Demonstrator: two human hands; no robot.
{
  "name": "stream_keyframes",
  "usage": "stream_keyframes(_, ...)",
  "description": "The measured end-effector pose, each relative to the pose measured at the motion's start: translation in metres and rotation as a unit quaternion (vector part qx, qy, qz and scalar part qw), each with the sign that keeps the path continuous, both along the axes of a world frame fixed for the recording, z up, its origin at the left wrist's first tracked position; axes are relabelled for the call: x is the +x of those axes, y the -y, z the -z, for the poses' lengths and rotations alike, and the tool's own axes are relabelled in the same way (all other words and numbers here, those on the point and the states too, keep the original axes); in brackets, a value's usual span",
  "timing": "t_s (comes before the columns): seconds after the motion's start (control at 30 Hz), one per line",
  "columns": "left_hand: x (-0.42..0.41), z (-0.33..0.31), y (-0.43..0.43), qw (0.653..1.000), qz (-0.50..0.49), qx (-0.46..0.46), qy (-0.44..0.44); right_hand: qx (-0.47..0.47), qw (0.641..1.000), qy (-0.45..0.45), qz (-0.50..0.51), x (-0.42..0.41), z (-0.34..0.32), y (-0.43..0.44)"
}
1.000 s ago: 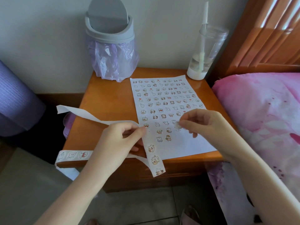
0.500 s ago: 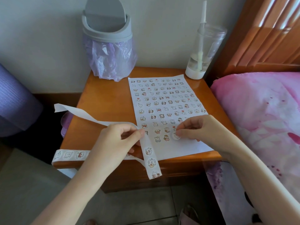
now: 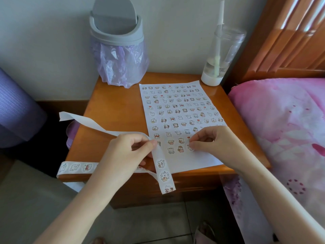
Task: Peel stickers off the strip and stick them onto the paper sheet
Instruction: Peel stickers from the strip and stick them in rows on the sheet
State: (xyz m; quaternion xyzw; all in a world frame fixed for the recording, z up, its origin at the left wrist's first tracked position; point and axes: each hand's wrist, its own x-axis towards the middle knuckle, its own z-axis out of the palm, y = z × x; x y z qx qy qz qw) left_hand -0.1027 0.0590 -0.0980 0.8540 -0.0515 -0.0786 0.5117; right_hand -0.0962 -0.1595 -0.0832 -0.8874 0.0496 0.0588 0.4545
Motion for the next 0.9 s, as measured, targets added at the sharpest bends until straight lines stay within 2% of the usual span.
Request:
stream_keyframes(0.53, 0.0004, -0.0005, 0.0007, 1.0, -0.003, 0.007, -0.004, -0.004, 0.999, 0.034, -0.013, -0.0013, 0.0046, -0.0008)
stream_keyframes(0.9, 0.0002, -0.0006, 0.0006, 1.0, -0.004, 0.007, -0.008, -0.048, 0.998, 0.039, -0.028, 0.0015, 0.0086, 0.0042)
